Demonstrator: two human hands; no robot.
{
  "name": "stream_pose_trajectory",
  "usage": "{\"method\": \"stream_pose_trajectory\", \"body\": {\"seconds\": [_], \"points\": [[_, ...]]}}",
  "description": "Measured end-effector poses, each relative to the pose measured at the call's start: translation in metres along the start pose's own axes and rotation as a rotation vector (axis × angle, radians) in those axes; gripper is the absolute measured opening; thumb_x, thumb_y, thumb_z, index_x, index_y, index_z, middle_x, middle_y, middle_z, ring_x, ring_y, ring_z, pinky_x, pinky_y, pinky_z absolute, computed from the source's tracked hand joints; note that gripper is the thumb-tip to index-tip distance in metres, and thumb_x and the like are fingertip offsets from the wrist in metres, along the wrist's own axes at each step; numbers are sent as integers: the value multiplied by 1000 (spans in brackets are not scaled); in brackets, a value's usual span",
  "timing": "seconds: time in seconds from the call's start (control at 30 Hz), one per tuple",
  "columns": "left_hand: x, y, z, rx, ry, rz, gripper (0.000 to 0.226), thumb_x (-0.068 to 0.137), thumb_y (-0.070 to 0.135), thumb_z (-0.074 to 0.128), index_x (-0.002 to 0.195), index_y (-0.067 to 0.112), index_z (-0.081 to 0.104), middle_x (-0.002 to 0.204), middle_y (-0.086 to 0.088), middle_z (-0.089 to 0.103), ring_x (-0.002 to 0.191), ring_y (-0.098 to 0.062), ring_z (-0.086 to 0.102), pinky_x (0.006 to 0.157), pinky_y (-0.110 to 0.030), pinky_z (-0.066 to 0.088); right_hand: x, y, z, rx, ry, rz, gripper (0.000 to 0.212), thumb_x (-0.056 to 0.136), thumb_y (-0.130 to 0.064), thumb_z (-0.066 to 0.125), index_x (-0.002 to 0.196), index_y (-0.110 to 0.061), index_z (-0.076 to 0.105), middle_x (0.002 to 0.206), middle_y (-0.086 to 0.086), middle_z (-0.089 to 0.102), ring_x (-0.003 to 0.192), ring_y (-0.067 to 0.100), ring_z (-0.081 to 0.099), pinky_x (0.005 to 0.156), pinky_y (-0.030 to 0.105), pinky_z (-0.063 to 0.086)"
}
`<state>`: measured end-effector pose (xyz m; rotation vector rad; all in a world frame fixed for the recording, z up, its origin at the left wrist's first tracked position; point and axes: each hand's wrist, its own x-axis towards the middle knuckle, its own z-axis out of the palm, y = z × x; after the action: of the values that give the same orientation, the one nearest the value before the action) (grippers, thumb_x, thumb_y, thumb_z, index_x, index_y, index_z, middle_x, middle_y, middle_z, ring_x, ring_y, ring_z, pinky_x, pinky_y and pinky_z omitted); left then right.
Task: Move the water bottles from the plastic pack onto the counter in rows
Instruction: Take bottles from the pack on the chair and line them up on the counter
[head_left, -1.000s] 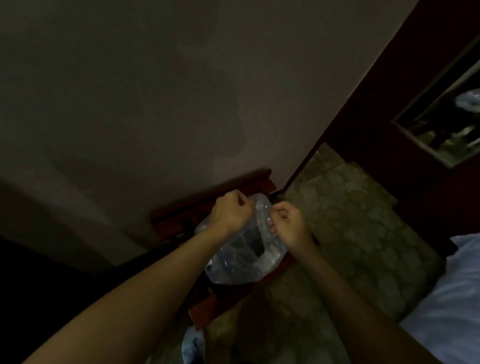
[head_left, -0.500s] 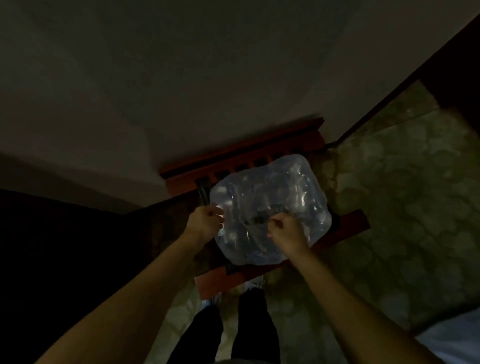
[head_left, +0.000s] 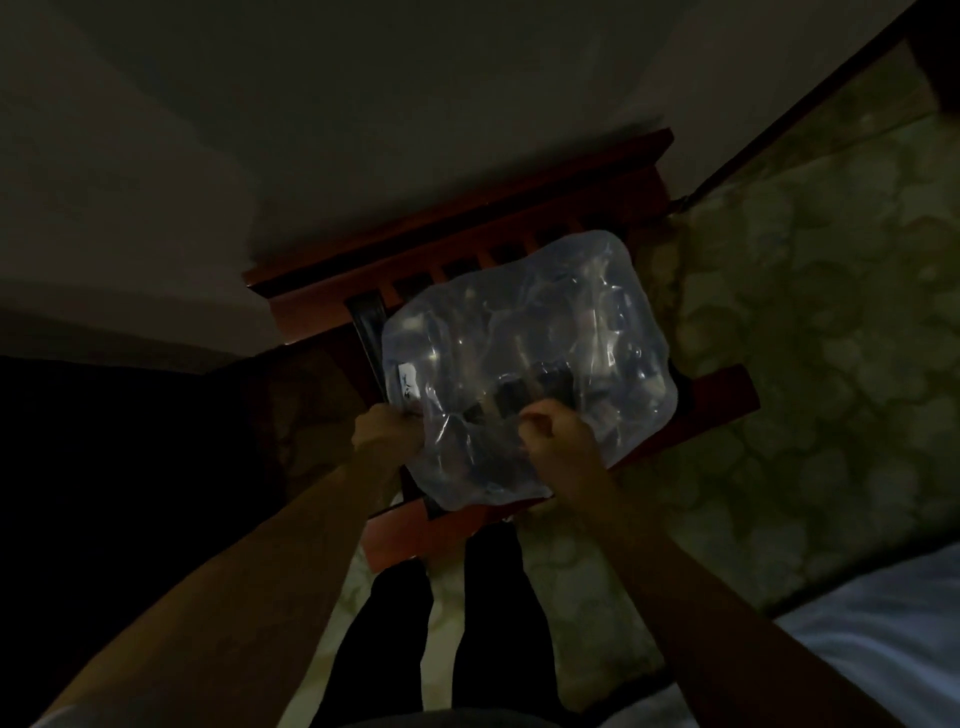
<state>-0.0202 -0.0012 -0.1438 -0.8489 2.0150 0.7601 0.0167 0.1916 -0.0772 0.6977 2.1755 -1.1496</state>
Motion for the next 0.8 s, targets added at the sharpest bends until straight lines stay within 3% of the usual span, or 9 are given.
{"method": "stream_pose_trajectory", "body": {"seconds": [0.1, 0.2, 0.27, 0.4, 0.5, 0.57, 0.63, 0.73, 0.8], "points": [[4, 4, 10, 120, -1, 42, 36, 96, 26, 59, 119, 0, 65, 124, -20, 66, 112, -35, 65, 83, -36, 54, 5, 1, 6, -59, -22, 14, 22, 97, -18, 52, 108, -3, 63, 91, 7, 58, 87, 21, 55, 63, 19, 35], [4, 8, 17, 192, 23, 49, 38, 99, 28, 51, 121, -1, 62, 122, -20, 65, 111, -36, 65, 75, -37, 52, 4, 1, 9, -130, -54, 24, 29, 100, -24, 46, 108, -2, 63, 101, 14, 63, 88, 22, 55, 73, 23, 36], [3, 8, 18, 200, 44, 54, 37, 101, 29, 48, 121, 0, 61, 121, -20, 65, 109, -36, 65, 78, -39, 54, 1, 1, 9, -162, -77, 21, 31, 101, -29, 45, 105, -4, 64, 99, 10, 64, 89, 21, 58, 76, 25, 40], [3, 4, 13, 183, 8, 105, 29, 100, 25, 50, 120, 9, 63, 117, -14, 66, 106, -32, 66, 74, -31, 50, -3, 2, 9, -126, -71, 16, 26, 98, -28, 53, 106, -5, 63, 104, 12, 66, 96, 25, 63, 75, 26, 43], [5, -5, 8, 4, -14, 87, 29, 95, 29, 59, 107, 3, 67, 105, -13, 68, 104, -33, 67, 77, -31, 52, -5, 0, 8, -78, -40, 26, 21, 97, -21, 53, 105, -5, 62, 102, 15, 67, 83, 19, 58, 64, 20, 41], [5, -15, 4, -234, -82, 23, 32, 89, 27, 67, 106, 0, 69, 109, -17, 71, 102, -37, 69, 88, -44, 59, -7, 0, 7, -63, -27, 20, 20, 96, -19, 54, 106, -4, 62, 98, 14, 65, 78, 14, 53, 60, 14, 37], [3, -25, -2, -440, -142, 7, 28, 81, 21, 74, 101, 1, 71, 109, -23, 72, 99, -42, 69, 90, -54, 57, -8, 2, 6, -78, -13, 10, 21, 95, -19, 55, 109, -4, 61, 91, 9, 61, 79, 15, 54, 60, 14, 37], [-4, -36, -13, -616, -150, 12, 18, 79, 26, 78, 72, 11, 72, 85, -13, 74, 78, -30, 70, 78, -44, 56, -7, 6, 5, -145, 5, 9, 25, 94, -19, 57, 114, -3, 58, 97, 16, 64, 95, 29, 61, 74, 23, 40], [-9, -37, -21, -641, -143, 42, 23, 82, 34, 73, 72, 14, 74, 76, -4, 76, 80, -25, 71, 79, -41, 54, -3, 10, 5, -208, -14, 10, 28, 95, -20, 56, 117, -4, 57, 107, 20, 65, 103, 33, 61, 81, 26, 40]]}}
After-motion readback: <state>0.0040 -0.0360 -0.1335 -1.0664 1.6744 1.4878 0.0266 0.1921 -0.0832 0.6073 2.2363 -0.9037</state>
